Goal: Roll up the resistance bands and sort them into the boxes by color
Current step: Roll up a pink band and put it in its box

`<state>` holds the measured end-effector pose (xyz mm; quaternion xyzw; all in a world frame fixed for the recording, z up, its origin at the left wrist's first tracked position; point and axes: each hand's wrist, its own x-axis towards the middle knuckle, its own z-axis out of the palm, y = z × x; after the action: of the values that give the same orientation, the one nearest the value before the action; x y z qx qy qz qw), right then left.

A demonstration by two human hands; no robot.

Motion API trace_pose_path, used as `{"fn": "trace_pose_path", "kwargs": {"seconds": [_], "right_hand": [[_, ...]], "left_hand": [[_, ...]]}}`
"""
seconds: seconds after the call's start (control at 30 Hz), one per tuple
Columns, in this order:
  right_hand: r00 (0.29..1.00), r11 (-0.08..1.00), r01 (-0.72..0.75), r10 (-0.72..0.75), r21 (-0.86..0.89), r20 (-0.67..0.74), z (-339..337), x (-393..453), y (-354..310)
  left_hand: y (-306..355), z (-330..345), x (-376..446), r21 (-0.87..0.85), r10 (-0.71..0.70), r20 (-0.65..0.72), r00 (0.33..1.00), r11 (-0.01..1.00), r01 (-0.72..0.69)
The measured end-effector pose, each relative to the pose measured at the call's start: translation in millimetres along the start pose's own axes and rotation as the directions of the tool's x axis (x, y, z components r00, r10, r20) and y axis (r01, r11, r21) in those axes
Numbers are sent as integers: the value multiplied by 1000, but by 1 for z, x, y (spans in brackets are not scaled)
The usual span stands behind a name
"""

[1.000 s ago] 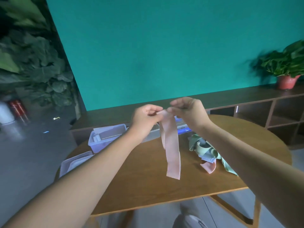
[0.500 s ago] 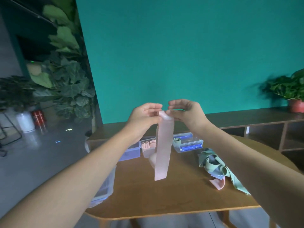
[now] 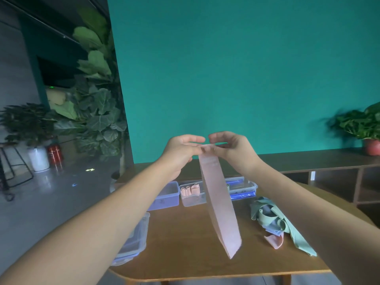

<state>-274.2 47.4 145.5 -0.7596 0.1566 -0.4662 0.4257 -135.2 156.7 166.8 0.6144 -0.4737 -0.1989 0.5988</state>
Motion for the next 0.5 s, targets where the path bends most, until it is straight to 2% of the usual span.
{"fn": "trace_pose_path", "kwargs": {"seconds": [0.13,0.37,0.5], "right_hand": [[999,992,-35,34,-124,-4,-5,-3,-11],[996,987,-59,69,-150,62,-4,-9,-23],[987,981,-100,119,-164,111,0,-10,-17]], "left_hand": [[4,-2,-5,40,46,11,999,998,-46],[6,-12,-12,132,110,27,994,985,-113],[-4,-19,-12,155,74,79,994,984,-85]]}}
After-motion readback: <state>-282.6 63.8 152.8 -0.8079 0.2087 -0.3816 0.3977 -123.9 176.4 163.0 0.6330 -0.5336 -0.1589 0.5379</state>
